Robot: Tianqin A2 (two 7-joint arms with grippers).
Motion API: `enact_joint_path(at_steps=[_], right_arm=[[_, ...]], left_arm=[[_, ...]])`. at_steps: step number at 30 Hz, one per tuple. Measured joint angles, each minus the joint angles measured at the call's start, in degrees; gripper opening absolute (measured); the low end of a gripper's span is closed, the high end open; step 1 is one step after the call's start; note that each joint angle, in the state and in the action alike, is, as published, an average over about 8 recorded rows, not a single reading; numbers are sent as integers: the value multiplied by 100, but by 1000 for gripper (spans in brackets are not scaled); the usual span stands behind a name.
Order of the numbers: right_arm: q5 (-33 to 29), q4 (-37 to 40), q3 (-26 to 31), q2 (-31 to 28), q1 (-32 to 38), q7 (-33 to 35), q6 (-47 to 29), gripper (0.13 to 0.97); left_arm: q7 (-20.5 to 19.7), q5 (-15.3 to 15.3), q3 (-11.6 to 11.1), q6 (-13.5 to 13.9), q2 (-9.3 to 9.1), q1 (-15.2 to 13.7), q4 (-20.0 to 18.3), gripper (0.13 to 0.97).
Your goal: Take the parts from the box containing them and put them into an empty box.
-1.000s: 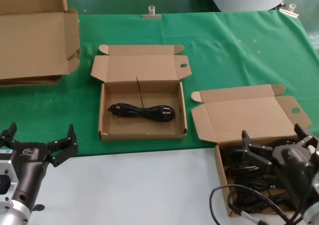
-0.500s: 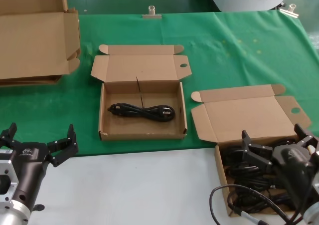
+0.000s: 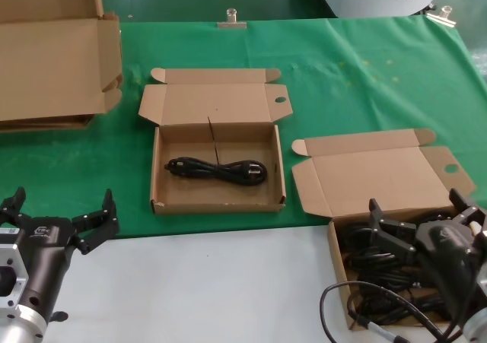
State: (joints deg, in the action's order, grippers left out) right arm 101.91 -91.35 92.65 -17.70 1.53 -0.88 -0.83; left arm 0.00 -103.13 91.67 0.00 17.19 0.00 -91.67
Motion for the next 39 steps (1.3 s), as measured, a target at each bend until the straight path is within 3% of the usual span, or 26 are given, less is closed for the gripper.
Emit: enact_joint_path(at_steps=[39], right_arm=[[0, 0, 0, 0, 0, 0, 0, 966]], left_arm=[[0, 0, 0, 0, 0, 0, 0, 966]])
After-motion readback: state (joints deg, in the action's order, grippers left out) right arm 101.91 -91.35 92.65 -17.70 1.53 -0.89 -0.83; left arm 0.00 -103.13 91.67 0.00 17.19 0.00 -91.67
